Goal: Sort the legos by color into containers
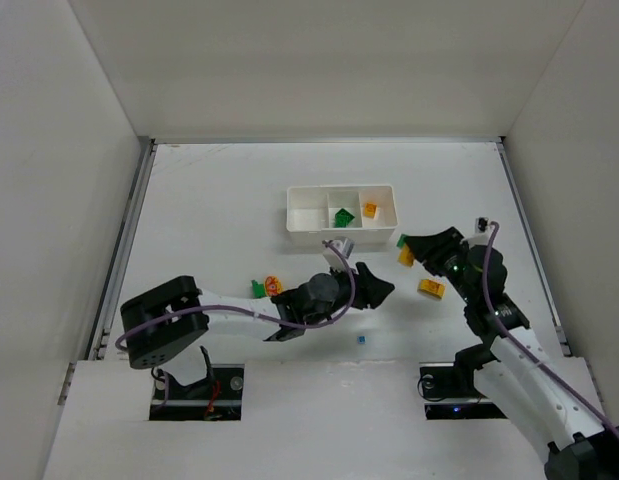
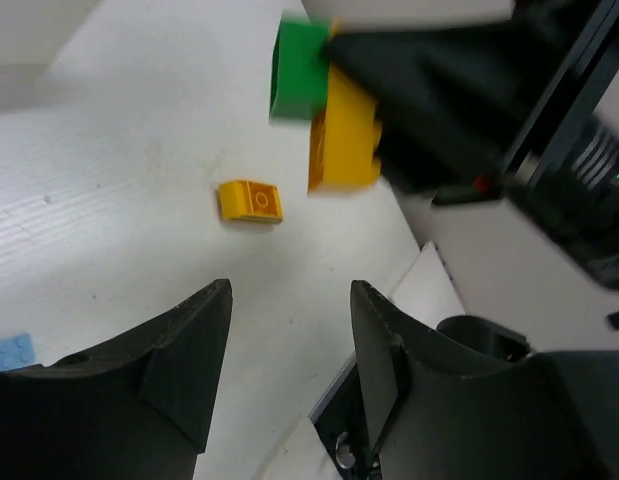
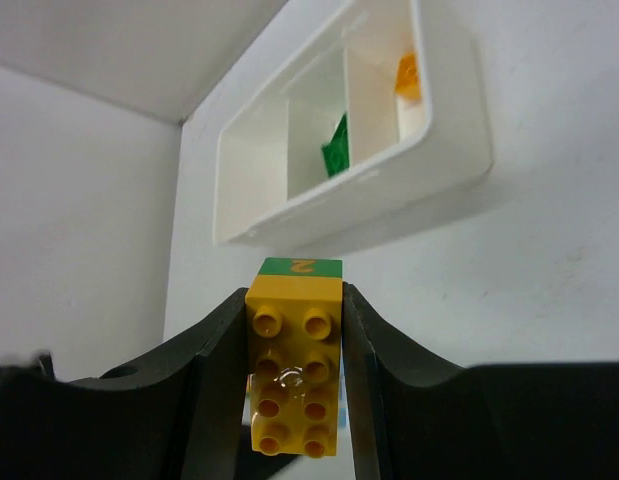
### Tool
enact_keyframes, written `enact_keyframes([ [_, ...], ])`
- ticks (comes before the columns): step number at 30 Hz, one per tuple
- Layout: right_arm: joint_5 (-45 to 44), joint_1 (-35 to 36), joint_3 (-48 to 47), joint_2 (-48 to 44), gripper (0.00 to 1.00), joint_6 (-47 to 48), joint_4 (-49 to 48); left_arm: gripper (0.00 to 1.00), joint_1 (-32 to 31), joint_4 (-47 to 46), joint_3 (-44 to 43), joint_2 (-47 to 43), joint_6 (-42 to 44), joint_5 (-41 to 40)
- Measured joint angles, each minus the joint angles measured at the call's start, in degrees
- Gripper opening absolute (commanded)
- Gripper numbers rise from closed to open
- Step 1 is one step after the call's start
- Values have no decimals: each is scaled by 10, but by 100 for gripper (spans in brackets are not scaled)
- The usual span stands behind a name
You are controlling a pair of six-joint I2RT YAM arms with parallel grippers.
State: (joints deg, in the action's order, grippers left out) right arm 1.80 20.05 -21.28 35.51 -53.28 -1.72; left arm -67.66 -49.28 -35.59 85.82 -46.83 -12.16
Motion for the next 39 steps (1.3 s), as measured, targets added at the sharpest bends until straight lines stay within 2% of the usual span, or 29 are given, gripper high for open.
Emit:
enact_keyframes([
  [7,-23,-118,-86,22,19,13,22,60,-54,21,-71,121,71,-42],
  [18,-29,-209,-139,59,19,27,47,71,-80,112,-288,272,230,-79],
  [27,-19,-220,-187,59,19,30,52,81,-85,172,-401,379,323,-89],
  [39,-4,-209,-188,66,19,30,49,83,-84,222,-468,428,352,-89],
])
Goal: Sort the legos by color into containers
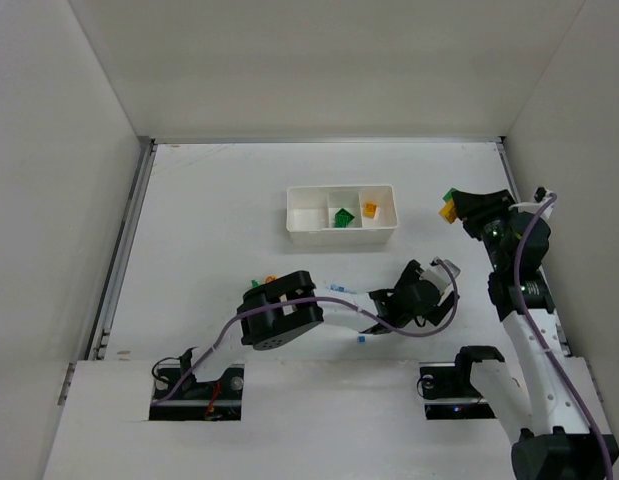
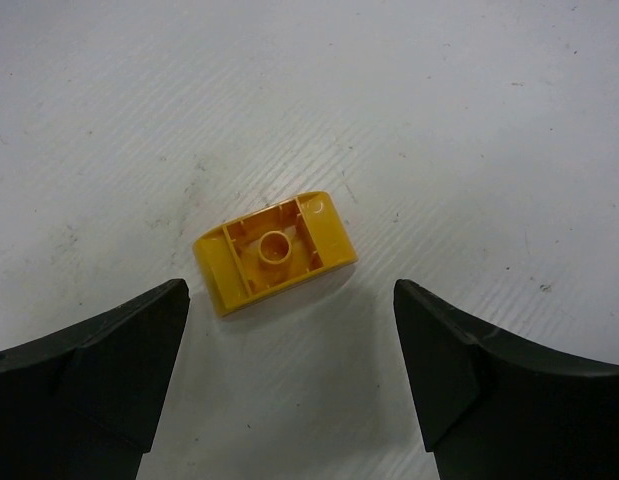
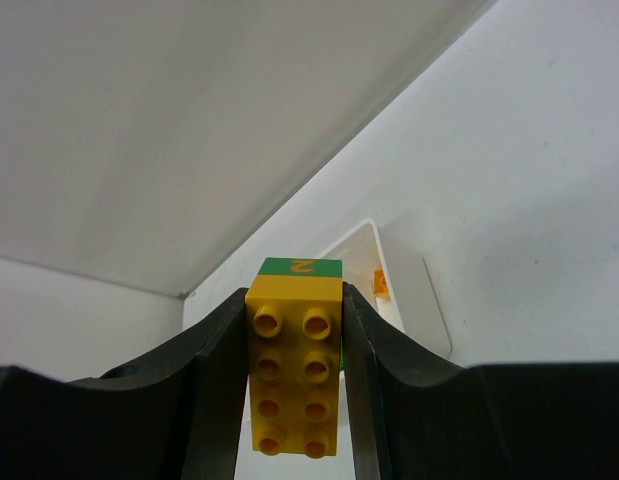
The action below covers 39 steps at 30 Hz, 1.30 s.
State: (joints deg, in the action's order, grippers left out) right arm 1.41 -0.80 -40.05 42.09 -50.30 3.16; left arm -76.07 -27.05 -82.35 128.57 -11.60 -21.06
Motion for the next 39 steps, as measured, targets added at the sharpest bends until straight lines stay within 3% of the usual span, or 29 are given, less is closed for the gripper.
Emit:
enact_keyframes([
  [8,2,8,-1,2,19,0,-2,76,1,74,-98,43,2,9],
  [14,12,9,-16,-1,19,0,-2,74,8,103,-105,53,-2,9],
  [26,33,9,-23,-20,20,0,-7,44,32,139,-142,68,-5,11],
  [31,35,16,-23,-19,20,0,-9,43,35,107,-85,39,-5,8],
  [39,35,31,-21,-11,19,9,-12,44,33,112,87,-105,-7,-18],
])
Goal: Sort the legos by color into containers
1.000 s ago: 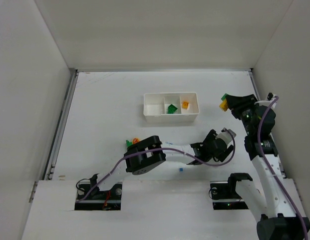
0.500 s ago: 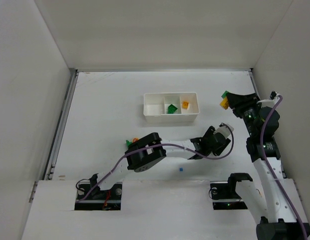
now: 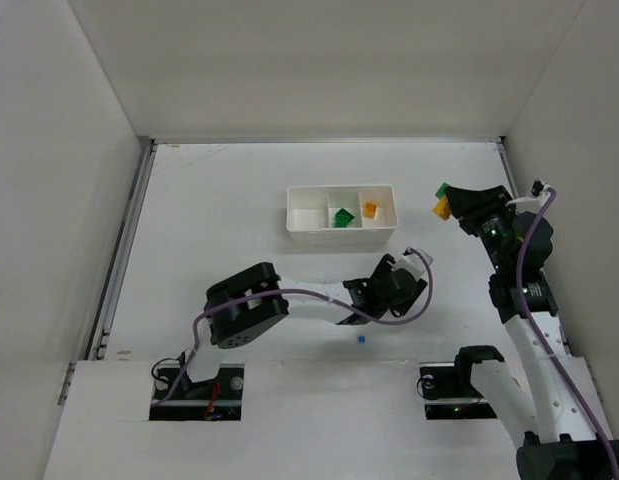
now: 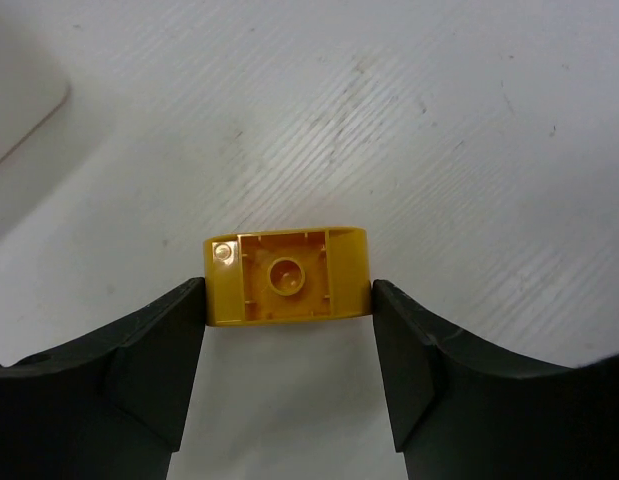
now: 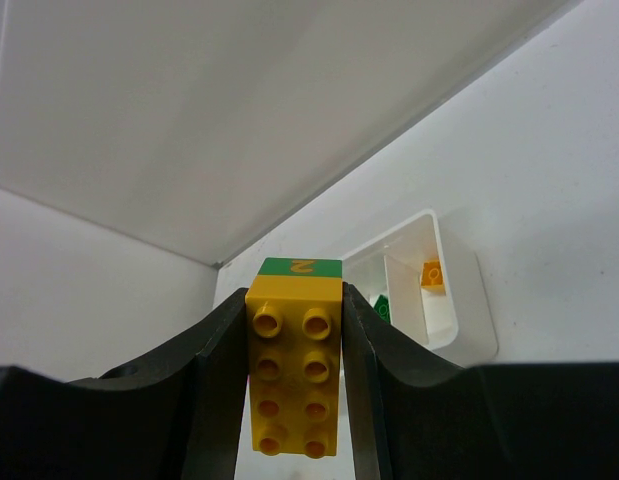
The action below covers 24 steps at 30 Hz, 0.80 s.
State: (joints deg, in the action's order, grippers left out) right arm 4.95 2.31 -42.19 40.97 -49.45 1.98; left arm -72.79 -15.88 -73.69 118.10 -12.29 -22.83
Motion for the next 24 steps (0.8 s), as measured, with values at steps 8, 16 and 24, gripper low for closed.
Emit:
enact_keyframes([
  [8,1,0,27,15,19,2,-26,44,26,-9,77,-184,-16,-12],
  [16,1,0,76,26,19,3,-39,45,142,-25,54,-204,-31,10],
  [24,0,0,111,21,19,3,-43,47,201,-12,-34,-94,-48,84],
])
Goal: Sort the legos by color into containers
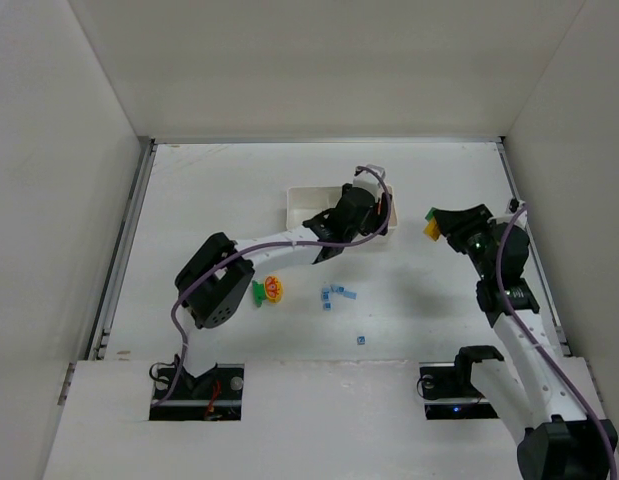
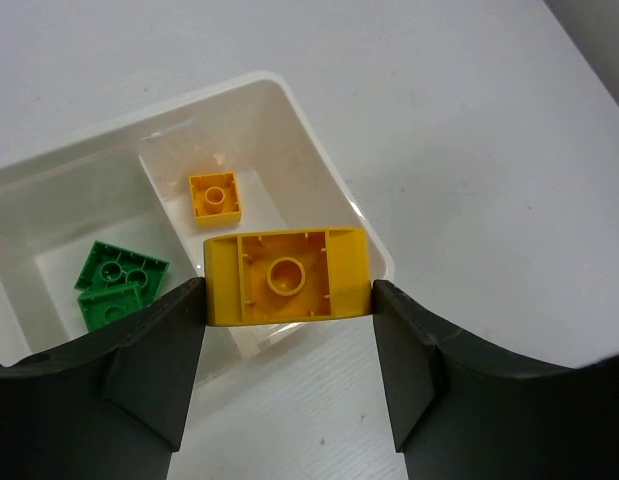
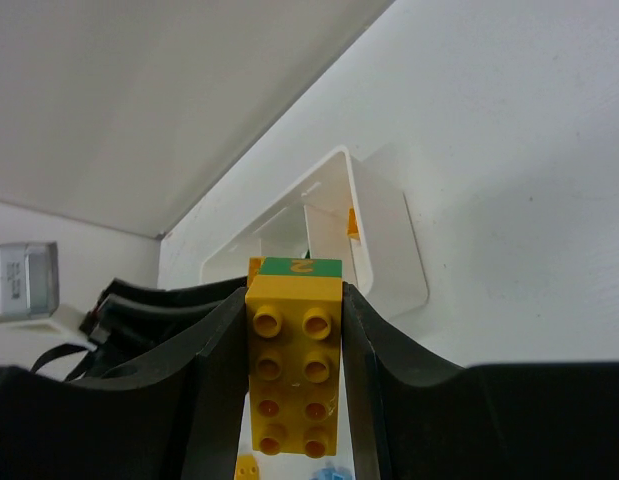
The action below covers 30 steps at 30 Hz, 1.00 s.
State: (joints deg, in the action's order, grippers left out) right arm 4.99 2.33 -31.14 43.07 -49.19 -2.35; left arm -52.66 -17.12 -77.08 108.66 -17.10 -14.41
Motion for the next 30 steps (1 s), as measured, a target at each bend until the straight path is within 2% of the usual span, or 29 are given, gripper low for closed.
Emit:
enact_keyframes([
  [5,0,0,12,-12,19,0,-3,55,17,12,-30,40,-8,24],
  [9,0,2,13,-17,19,0,-9,67,24,16,-40,53,-10,33],
  [15,0,15,20,-17,19,0,-16,74,22,15,-52,61,-14,45],
  [18,0,15,21,-12,19,0,-17,73,21,14,-56,61,-14,48],
  [23,0,17,21,-10,20,0,-21,62,21,7,-46,53,-22,47],
  [30,39,45,21,27,20,-10,-52,61,32,-28,116,-90,-122,77],
])
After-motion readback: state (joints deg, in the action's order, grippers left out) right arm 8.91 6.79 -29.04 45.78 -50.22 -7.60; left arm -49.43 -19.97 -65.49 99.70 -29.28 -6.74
